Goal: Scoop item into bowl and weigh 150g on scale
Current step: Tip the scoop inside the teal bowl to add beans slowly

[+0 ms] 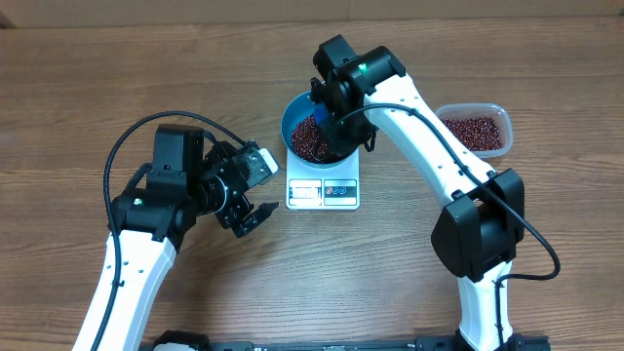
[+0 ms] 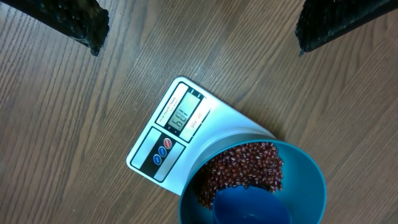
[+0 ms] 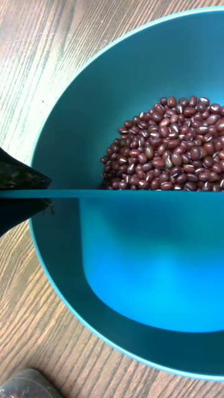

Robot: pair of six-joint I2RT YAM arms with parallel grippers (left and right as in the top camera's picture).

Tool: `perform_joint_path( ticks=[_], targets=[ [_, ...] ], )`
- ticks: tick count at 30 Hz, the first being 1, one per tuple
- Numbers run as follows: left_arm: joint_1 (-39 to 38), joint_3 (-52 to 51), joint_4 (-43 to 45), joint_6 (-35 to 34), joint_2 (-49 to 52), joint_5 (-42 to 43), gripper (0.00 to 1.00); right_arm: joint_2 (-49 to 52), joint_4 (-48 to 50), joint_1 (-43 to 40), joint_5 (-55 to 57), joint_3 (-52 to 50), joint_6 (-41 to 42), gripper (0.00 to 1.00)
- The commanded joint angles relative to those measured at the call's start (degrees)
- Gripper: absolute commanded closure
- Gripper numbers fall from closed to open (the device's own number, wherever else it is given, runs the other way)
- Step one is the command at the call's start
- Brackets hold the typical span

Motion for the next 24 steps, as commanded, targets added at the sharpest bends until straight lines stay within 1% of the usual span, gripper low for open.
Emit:
perform_joint_path(
  ticks=[1,10,24],
  targets=[
    [0.24,-0.35,-0.02,1.11,0.35,0.09,0.0,0.28,0.04,0.28,-0.02,-0.33,0.28,0.96],
    [0.24,-0.35,0.0,1.11,0.35,0.09,0.0,0.28,-0.48,0.37,-3.17,0.68,0.26,0.96],
    [0.24,-0.35,-0.02,1.11,0.35,0.09,0.01,0.24,-0.79,0.37,-3.19,1.68,0.11,0.96]
  ],
)
